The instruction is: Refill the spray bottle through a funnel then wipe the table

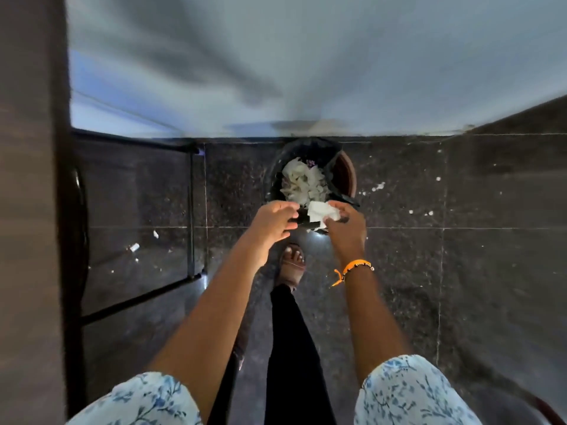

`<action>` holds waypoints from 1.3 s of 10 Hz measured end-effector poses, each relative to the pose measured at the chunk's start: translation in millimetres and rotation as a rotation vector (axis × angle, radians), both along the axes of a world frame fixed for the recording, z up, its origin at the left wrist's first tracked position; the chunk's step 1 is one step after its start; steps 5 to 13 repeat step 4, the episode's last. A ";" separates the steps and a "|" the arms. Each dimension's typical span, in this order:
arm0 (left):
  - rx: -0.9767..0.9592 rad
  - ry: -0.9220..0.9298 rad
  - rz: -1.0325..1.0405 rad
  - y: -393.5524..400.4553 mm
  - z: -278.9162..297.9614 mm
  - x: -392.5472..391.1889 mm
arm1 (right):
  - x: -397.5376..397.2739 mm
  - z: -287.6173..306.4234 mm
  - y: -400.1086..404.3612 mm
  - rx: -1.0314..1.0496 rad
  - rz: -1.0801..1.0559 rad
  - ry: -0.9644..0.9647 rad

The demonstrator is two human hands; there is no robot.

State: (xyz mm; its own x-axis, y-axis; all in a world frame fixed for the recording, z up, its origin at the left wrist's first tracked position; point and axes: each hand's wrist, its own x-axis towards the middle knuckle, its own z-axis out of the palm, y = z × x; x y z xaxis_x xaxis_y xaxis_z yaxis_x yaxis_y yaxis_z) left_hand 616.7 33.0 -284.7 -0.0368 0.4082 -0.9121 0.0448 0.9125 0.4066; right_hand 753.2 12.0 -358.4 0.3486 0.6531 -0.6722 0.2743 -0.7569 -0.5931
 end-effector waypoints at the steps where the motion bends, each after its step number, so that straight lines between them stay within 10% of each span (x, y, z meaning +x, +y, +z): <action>1: -0.037 0.017 0.033 2.3 -33.3 -4.6 | -2.7 -37.6 13.1 0.002 -0.047 0.031; 13: -0.107 0.056 0.237 -3.3 -81.4 -35.6 | -17.7 -90.6 41.1 -0.144 -0.069 0.158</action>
